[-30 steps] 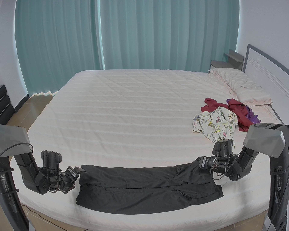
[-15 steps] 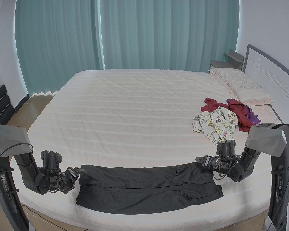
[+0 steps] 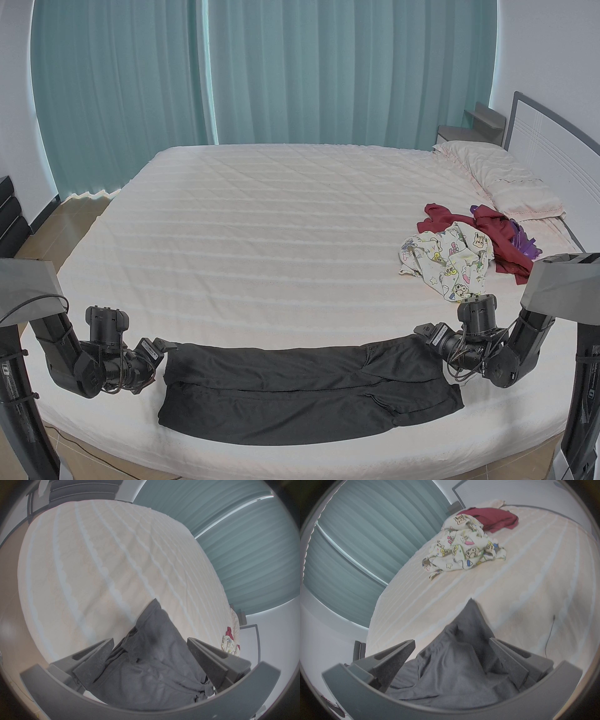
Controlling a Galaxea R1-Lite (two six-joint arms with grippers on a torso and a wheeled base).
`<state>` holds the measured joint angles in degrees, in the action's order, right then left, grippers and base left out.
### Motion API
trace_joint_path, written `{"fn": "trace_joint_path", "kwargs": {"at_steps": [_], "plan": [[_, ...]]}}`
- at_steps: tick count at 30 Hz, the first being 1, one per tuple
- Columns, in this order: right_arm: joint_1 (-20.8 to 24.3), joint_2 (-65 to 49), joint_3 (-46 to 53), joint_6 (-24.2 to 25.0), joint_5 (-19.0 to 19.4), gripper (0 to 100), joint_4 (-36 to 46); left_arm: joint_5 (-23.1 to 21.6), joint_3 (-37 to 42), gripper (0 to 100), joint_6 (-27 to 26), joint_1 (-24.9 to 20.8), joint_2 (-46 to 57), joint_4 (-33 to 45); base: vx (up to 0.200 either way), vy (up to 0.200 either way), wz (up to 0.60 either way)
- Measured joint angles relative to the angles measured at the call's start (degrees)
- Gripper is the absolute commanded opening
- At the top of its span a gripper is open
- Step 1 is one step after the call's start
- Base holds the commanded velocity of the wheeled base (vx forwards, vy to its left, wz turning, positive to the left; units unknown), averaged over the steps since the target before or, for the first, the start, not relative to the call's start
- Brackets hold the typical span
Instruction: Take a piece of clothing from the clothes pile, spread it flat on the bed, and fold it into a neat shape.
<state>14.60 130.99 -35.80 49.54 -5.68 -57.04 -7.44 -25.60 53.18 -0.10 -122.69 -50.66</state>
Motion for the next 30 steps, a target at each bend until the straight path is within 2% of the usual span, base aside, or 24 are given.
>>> {"fn": "trace_joint_path", "kwargs": {"at_steps": [2,12,20,30], "plan": [[0.22,-0.06,0.94,0.46,0.95,100,-0.95,0.57,-1.0,100,0.0,-0.04,0.06,0.2,-0.2,0.0,0.0],[0.59,2.91,6.57,0.66,2.35,100,-15.74,0.98,-1.66,100,0.13,-0.65,0.09,0.22,0.0,0.0,0.0],[0.3,4.33,8.22,0.6,2.73,100,-16.58,1.21,-1.18,100,0.15,-1.11,0.0,0.3,0.0,0.0,0.0],[-1.44,1.29,9.33,0.49,2.62,100,-16.59,1.19,-1.33,100,0.13,-0.45,0.02,0.13,0.0,0.2,0.0]]}}
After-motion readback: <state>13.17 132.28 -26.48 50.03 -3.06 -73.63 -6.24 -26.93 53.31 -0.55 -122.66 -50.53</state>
